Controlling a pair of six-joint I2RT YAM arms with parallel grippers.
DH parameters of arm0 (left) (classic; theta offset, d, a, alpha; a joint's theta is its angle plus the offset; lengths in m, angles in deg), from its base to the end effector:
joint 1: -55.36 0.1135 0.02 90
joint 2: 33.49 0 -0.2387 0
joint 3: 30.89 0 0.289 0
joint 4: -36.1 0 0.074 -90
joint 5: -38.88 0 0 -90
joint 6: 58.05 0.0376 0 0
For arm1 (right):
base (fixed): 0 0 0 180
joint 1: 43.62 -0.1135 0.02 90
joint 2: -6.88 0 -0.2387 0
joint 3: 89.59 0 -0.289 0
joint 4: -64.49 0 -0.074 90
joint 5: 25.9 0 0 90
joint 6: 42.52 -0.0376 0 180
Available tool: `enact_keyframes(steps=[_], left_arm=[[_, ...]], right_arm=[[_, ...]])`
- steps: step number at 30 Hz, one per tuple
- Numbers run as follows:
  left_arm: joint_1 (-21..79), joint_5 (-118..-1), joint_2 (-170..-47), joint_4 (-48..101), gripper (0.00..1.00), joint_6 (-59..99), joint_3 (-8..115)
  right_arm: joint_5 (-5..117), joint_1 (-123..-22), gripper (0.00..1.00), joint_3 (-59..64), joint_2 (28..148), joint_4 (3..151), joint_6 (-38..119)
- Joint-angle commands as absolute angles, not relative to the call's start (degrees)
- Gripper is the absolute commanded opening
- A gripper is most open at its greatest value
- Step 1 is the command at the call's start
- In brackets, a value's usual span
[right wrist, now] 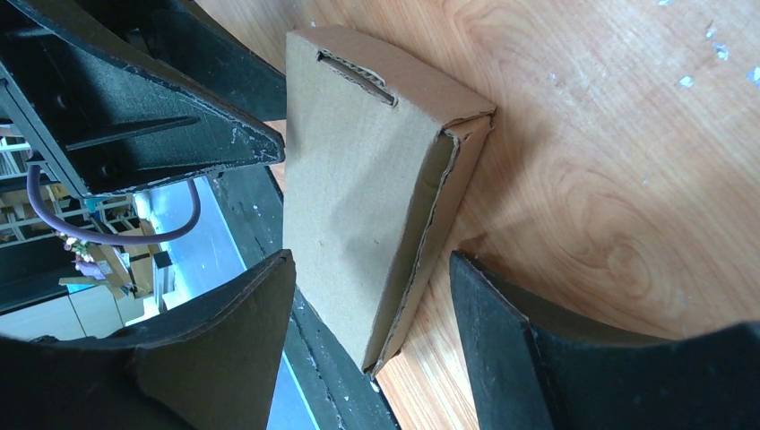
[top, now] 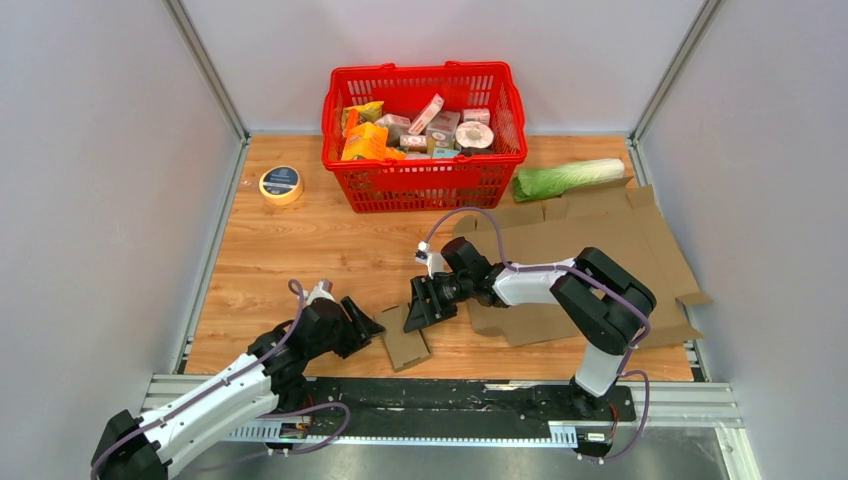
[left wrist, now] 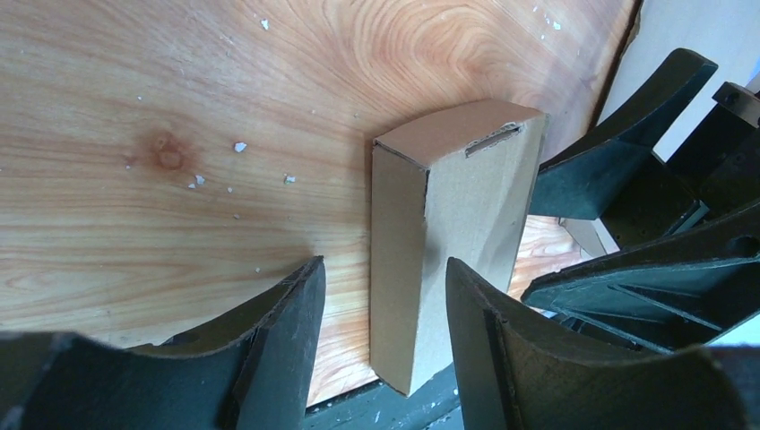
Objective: Fold the paper box
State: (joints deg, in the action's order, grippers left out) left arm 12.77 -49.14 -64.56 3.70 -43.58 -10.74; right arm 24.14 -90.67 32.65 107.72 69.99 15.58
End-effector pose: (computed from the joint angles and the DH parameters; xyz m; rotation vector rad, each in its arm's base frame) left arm 0.1338 -0.1212 0.1054 -0.7391 2.4330 -0.9185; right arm 0.2167 0.2682 0.0734 -0.7162 2.6000 1.3919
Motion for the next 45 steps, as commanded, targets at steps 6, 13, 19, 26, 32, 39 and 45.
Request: enact_keyframes(steps=[6,13,19,26,32,39,45], left_arm=[[12.99,-47.69,-68.29,1.98,0.53,-43.11,-12.32],[12.99,-46.72,-67.16,-2.94,0.3,-42.84,-13.72],[12.91,-47.34,-62.6,-5.93,0.18,-43.72,-17.06],[12.99,-47.43,-56.96,-9.19,0.14,-44.6,-20.12],[12.91,-47.34,-56.25,-9.28,0.13,-44.95,-20.4],[12.91,-47.25,-57.75,-10.94,0.33,-43.99,-19.97],[12.99,-43.13,-57.31,-16.84,0.48,-39.42,-13.2]], right_arm=[[23.85,-90.47,0.69,31.14,106.73,69.88,16.27],[22.71,-90.47,0.7,30.61,107.52,69.45,16.01],[21.66,-90.47,0.7,31.05,108.75,66.99,13.82],[20.51,-91.96,0.69,32.63,111.03,60.58,6.63],[21.22,-93.37,0.6,34.65,112.97,51.62,-0.5],[25.69,-93.46,0.62,35.19,109.11,55.71,0.71],[26.57,-93.37,0.62,34.66,107.78,60.91,4.85]])
